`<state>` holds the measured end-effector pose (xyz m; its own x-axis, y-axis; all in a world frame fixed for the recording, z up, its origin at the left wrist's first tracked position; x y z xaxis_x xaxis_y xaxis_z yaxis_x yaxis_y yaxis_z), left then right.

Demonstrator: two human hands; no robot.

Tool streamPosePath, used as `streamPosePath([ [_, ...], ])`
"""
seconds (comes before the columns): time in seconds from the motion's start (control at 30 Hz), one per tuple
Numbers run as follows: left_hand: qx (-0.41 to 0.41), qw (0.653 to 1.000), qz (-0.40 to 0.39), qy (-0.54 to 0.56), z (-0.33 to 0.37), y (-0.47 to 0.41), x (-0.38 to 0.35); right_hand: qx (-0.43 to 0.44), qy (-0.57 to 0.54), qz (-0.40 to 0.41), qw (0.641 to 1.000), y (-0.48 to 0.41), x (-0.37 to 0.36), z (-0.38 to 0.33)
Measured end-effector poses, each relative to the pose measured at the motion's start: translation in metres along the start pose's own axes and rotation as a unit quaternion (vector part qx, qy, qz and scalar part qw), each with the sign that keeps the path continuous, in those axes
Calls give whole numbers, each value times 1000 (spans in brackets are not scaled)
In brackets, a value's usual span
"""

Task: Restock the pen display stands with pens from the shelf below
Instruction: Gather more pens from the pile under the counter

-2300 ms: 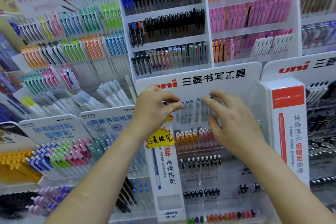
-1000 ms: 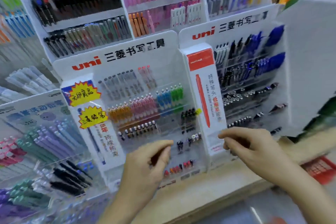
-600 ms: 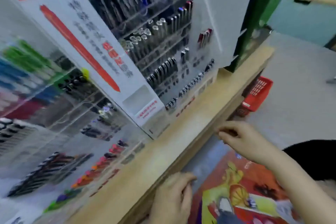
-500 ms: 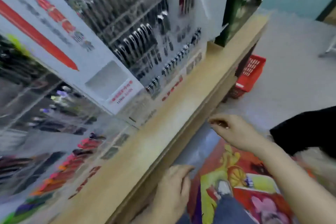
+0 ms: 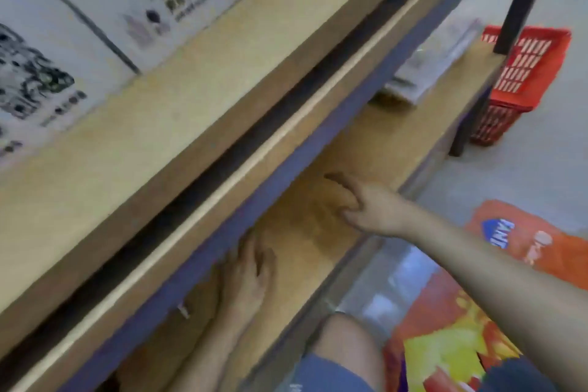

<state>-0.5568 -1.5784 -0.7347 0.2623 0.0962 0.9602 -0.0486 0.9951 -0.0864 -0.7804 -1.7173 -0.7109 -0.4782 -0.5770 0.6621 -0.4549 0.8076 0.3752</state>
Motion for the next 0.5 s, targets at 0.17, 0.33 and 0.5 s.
streamPosePath([
  [0.17, 79, 997, 5, -22, -44, 11, -25, 77, 67, 13, 995, -61, -53, -18],
  [0.33, 132, 988, 77, 29, -60, -8, -24, 125, 143, 86, 978, -110, -95, -46],
  [0.5, 127, 986, 104, 0, -62, -46, -25, 81, 161, 177, 967, -158, -95, -53],
])
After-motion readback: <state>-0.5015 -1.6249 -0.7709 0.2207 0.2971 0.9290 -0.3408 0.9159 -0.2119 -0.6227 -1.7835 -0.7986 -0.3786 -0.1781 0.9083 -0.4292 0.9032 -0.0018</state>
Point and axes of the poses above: each hand's wrist, its own y-axis away from the middle knuckle, its own x-axis out of the back of the hand, z = x × y, the point moved 1 cm from there along -y, towards the middle knuckle, and after that the axes turned 14 degrees about -x, right-handed, at the moved point
